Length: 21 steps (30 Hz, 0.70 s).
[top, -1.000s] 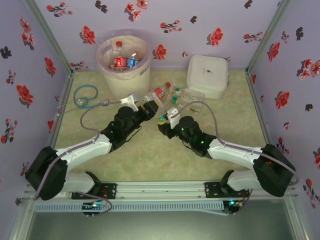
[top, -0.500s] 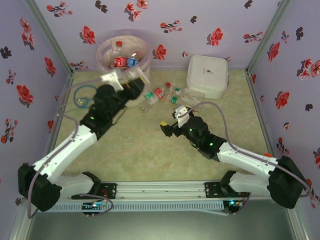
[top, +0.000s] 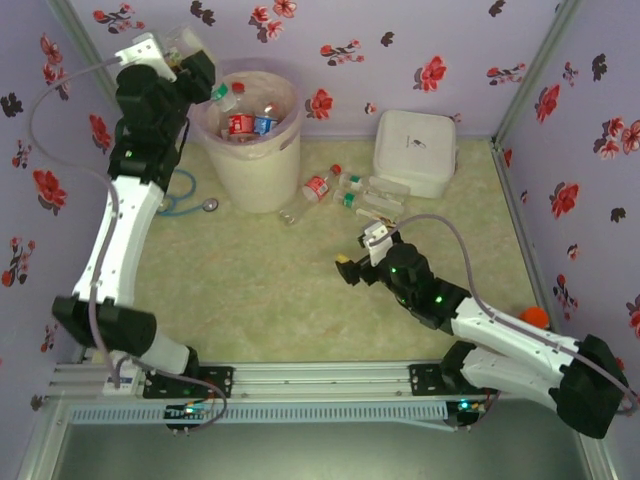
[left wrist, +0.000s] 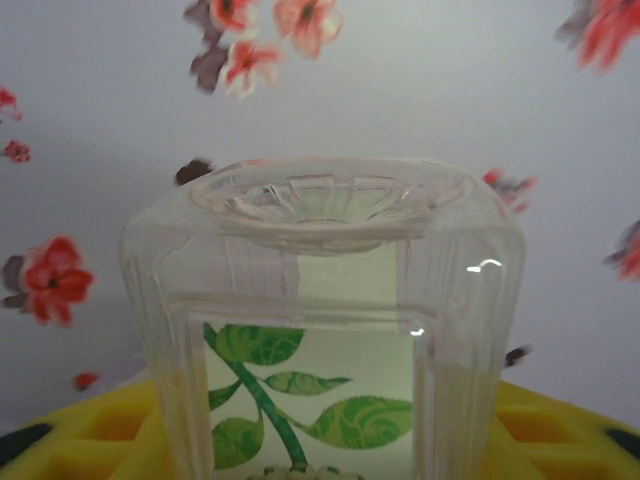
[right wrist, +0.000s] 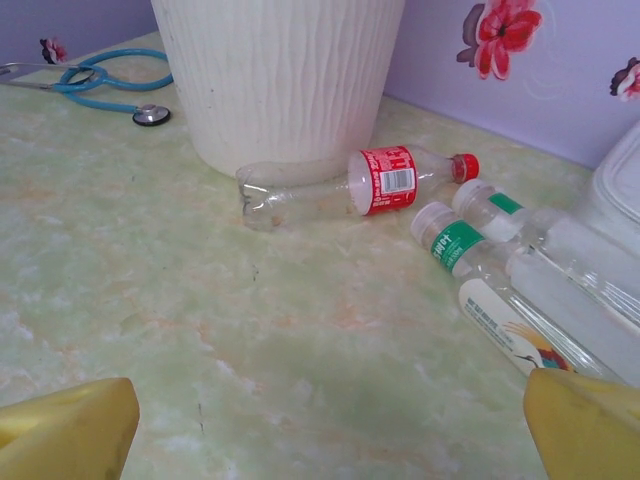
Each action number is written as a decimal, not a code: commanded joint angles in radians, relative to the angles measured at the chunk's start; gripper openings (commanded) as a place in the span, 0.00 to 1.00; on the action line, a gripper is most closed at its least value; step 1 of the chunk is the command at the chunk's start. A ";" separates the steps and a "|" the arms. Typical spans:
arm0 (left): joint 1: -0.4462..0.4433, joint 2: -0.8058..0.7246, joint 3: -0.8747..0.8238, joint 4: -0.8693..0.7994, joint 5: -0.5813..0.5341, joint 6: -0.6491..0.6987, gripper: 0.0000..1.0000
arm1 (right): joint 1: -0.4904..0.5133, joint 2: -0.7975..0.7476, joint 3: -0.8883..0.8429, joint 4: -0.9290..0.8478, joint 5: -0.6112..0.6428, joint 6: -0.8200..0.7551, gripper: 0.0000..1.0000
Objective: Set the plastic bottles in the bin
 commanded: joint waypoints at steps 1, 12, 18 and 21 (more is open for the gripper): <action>0.003 0.121 0.143 -0.227 -0.016 0.167 0.00 | -0.006 -0.042 -0.011 -0.053 0.039 0.009 0.99; -0.012 0.400 0.291 -0.497 -0.029 0.352 0.00 | -0.006 -0.076 -0.012 -0.094 0.040 0.002 0.99; -0.046 0.454 0.263 -0.556 0.015 0.402 0.08 | -0.006 -0.071 -0.003 -0.113 0.053 -0.002 0.99; -0.051 0.418 0.193 -0.528 0.037 0.412 0.44 | -0.005 -0.078 0.001 -0.132 0.067 0.000 0.99</action>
